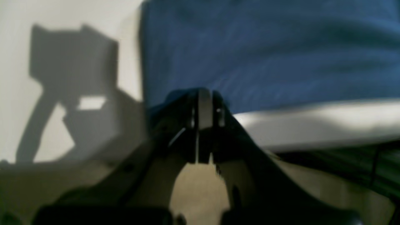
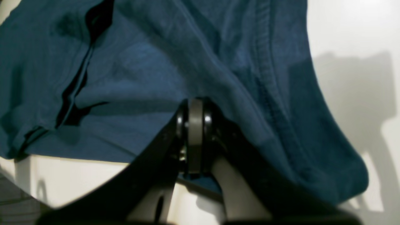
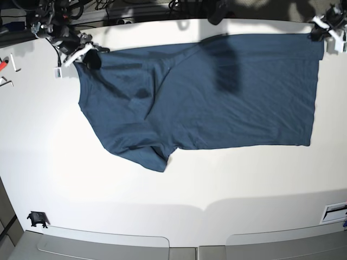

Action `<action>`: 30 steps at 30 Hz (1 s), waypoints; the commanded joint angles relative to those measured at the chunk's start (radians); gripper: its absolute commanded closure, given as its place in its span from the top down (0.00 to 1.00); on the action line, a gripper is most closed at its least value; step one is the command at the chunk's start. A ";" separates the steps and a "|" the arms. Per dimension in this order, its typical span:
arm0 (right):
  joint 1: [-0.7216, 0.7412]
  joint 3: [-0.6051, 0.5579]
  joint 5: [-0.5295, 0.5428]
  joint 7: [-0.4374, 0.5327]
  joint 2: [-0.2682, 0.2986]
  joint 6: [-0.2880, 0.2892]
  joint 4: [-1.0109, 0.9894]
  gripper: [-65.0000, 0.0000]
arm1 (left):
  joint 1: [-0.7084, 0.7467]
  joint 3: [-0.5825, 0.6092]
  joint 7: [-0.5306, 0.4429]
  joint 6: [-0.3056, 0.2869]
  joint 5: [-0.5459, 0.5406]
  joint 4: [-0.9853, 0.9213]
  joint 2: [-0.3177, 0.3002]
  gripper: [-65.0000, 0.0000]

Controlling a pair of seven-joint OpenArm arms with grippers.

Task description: Fold the T-shirt properly

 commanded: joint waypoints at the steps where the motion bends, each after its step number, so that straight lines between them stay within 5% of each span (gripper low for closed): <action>1: -0.026 0.005 -0.054 -0.051 0.013 -0.019 0.006 0.00 | 0.021 -0.026 0.006 0.008 -0.008 0.008 -0.013 0.00; 9: -0.072 0.005 0.071 -0.159 0.013 -0.019 0.076 0.00 | 0.029 -0.063 0.008 0.007 -0.027 0.019 -0.014 0.00; 21: -0.055 0.090 0.069 -0.158 0.013 -0.019 0.342 0.00 | 0.029 -0.063 0.010 0.007 -0.020 0.242 -0.014 0.00; 26: 0.021 0.142 0.053 -0.082 0.013 -0.019 0.399 0.35 | 0.029 -0.063 -0.005 0.007 -0.020 0.292 -0.014 0.00; 30: 0.130 0.139 -0.083 0.063 0.006 -0.022 0.398 0.38 | 0.026 -0.063 -0.014 0.007 -0.020 0.292 -0.014 0.00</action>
